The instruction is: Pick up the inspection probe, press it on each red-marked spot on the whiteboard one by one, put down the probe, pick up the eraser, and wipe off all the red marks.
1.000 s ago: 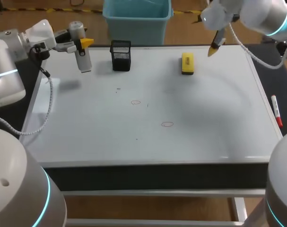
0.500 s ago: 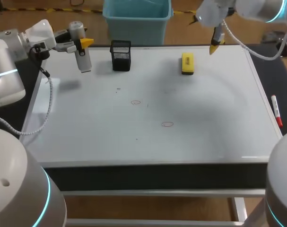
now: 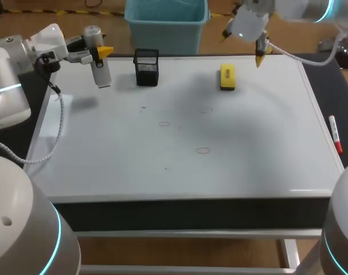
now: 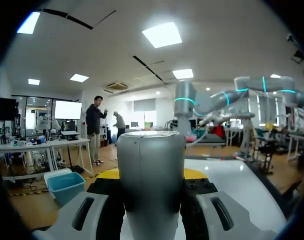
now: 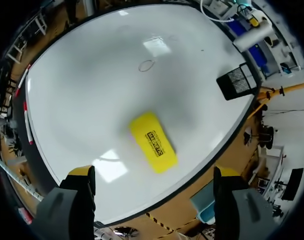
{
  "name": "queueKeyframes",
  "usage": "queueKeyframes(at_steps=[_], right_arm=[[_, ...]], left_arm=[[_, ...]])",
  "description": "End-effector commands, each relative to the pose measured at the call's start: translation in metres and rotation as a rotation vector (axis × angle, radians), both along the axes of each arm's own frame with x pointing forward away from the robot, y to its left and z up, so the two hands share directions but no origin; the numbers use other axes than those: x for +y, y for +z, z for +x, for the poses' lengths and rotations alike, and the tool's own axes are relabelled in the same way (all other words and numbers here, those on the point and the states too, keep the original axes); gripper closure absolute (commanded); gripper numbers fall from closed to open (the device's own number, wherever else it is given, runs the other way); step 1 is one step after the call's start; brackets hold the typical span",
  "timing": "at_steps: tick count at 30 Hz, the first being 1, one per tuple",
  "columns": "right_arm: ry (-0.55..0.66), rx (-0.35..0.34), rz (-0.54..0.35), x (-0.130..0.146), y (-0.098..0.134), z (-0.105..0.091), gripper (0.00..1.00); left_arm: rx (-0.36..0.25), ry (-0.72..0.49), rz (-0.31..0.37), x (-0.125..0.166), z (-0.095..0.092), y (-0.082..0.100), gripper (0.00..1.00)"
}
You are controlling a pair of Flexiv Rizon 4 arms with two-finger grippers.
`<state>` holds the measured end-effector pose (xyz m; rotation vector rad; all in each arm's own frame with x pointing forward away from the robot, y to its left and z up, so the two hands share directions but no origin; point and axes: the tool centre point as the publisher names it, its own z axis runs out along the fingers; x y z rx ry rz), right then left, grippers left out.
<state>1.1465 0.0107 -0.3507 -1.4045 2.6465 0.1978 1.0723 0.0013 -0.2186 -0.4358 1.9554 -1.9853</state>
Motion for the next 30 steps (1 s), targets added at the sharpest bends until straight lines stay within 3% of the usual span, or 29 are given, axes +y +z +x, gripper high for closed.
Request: queueKeyframes(at_steps=[1,5,16,30], right_arm=[[0.072,0.078,-0.087,0.009,-0.008,-0.003,0.0],[0.185,0.085,-0.12,0.013,-0.024,-0.012,0.0],[0.334,0.087,-0.174,0.017,-0.05,-0.021,0.0],[0.375,0.075,-0.21,0.018,-0.064,-0.019,0.0]], left_arm=[[-0.003,0.001,-0.003,0.0,0.0,0.0,1.0],[-0.003,0.001,-0.003,0.0,0.0,0.0,1.0],[-0.003,0.001,-0.003,0.0,0.0,0.0,1.0],[-0.003,0.001,-0.003,0.0,0.0,0.0,1.0]])
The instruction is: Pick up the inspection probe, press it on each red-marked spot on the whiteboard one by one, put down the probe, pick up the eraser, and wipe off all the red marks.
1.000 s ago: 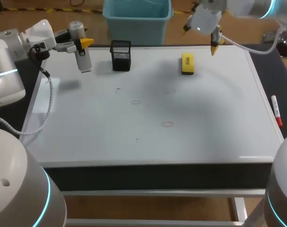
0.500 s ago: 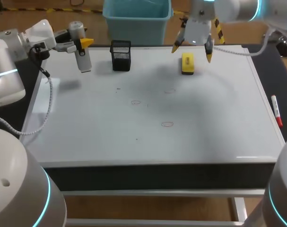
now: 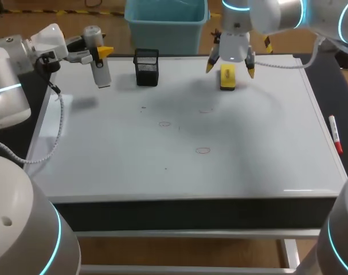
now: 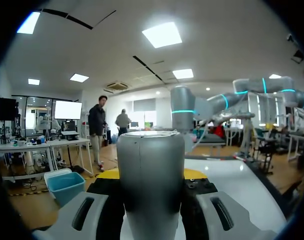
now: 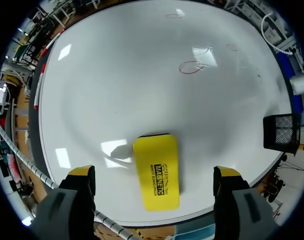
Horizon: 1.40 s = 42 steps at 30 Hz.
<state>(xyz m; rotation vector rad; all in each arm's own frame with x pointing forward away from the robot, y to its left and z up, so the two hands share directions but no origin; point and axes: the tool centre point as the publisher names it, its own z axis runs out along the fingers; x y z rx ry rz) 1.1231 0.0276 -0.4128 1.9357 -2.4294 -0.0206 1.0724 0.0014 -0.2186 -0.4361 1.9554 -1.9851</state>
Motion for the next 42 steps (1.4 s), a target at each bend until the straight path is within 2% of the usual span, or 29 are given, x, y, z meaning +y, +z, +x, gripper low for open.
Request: queueKeyframes(at_steps=[1,2,3,5,11,13,14,15,16,17,24,31,42], right_arm=[[0.003,0.008,-0.014,0.001,-0.003,0.005,0.0],[0.003,0.008,-0.014,0.001,-0.003,0.005,0.0],[0.003,0.008,-0.013,0.001,-0.003,0.005,0.06],[0.004,0.009,-0.011,0.0,-0.004,0.004,0.04],[0.006,0.015,-0.009,-0.002,-0.006,0.002,0.21],[0.004,0.017,-0.008,-0.002,-0.007,0.002,0.22],[0.003,0.018,-0.007,-0.002,-0.007,0.002,0.46],[0.001,0.019,-0.006,-0.002,-0.007,0.002,0.54],[0.001,0.021,-0.002,-0.002,-0.007,0.002,0.72],[0.0,0.022,0.001,-0.002,-0.006,0.001,1.0],[-0.006,0.029,0.005,-0.005,-0.008,0.0,1.0],[-0.035,0.01,0.001,-0.013,0.005,-0.005,1.0],[-0.168,-0.02,0.001,-0.059,0.033,-0.017,1.0]], left_arm=[[-0.004,0.001,-0.003,0.0,0.0,0.0,1.0],[-0.004,0.001,-0.003,0.0,0.0,0.0,1.0],[-0.004,0.001,-0.003,0.0,0.0,0.0,1.0],[-0.004,0.001,-0.003,0.0,0.0,0.0,1.0],[-0.004,0.001,-0.003,0.0,0.0,0.0,1.0],[-0.004,0.001,-0.003,0.0,0.0,0.0,1.0],[-0.004,0.001,-0.003,0.0,0.0,0.0,1.0],[-0.004,0.001,-0.003,0.0,0.0,0.0,1.0],[-0.004,0.001,-0.003,0.0,0.0,0.0,1.0],[-0.004,0.001,-0.003,0.0,0.0,0.0,1.0],[-0.004,0.001,-0.003,0.0,0.0,0.0,1.0],[-0.004,0.001,-0.003,0.0,0.0,0.0,1.0],[-0.004,0.001,-0.003,0.0,0.0,0.0,1.0]])
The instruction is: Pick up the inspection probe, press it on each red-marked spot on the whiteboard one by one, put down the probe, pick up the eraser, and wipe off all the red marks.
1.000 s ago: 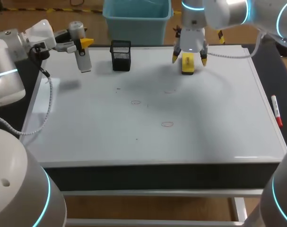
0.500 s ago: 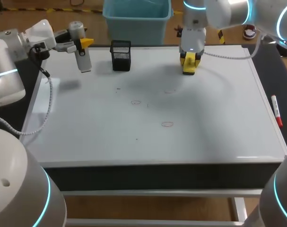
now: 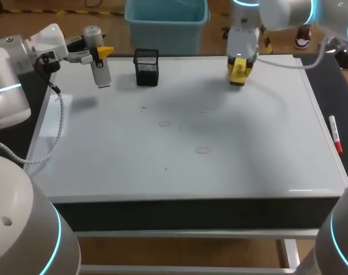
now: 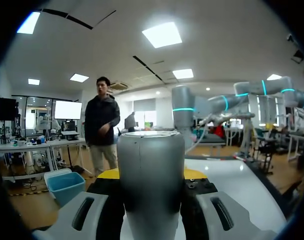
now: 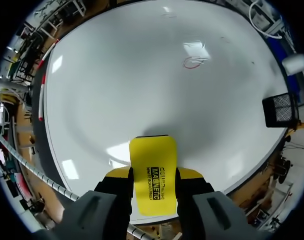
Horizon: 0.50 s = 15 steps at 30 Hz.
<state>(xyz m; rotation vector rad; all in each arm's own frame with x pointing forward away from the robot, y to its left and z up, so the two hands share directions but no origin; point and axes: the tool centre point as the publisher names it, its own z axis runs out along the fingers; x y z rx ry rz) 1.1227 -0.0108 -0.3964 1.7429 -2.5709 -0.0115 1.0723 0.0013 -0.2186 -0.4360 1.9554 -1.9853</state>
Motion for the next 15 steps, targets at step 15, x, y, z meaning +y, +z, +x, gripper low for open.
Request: queueKeyframes(at_steps=[15], right_arm=[[-0.211,0.004,0.015,-0.094,0.017,-0.043,1.0]], left_arm=[[-0.004,0.001,-0.003,0.0,0.0,0.0,1.0]])
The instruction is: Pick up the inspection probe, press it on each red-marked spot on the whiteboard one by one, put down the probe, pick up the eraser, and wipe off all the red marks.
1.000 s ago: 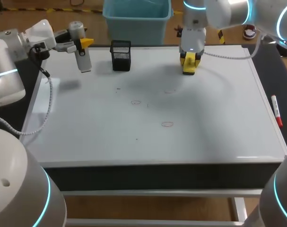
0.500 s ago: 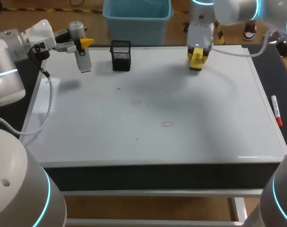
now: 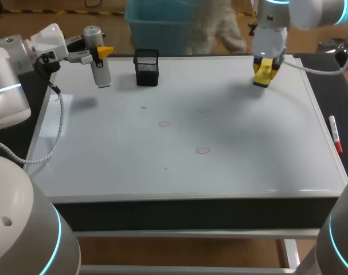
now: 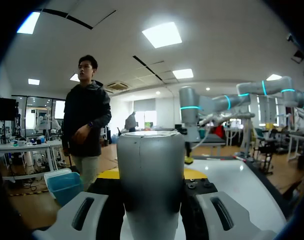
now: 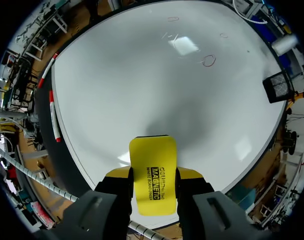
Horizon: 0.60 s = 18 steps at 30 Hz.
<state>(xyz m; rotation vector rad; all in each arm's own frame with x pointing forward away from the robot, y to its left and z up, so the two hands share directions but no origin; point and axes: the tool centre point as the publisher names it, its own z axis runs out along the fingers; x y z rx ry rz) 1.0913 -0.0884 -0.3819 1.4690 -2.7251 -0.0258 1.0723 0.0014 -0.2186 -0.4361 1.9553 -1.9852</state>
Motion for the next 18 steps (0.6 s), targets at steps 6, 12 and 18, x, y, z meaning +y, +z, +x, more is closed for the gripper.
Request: queueKeyframes(at_steps=[6,12,18], right_arm=[[-0.038,0.0,0.005,-0.033,0.0,-0.02,1.0],[-0.063,-0.006,-0.012,-0.039,0.0,-0.024,1.0],[-0.085,-0.007,-0.007,-0.039,0.0,-0.023,1.0]], left_arm=[[-0.004,0.001,-0.003,0.0,0.0,0.0,1.0],[-0.004,0.001,-0.003,0.0,0.0,0.0,1.0],[-0.004,0.001,-0.003,0.0,0.0,0.0,1.0]])
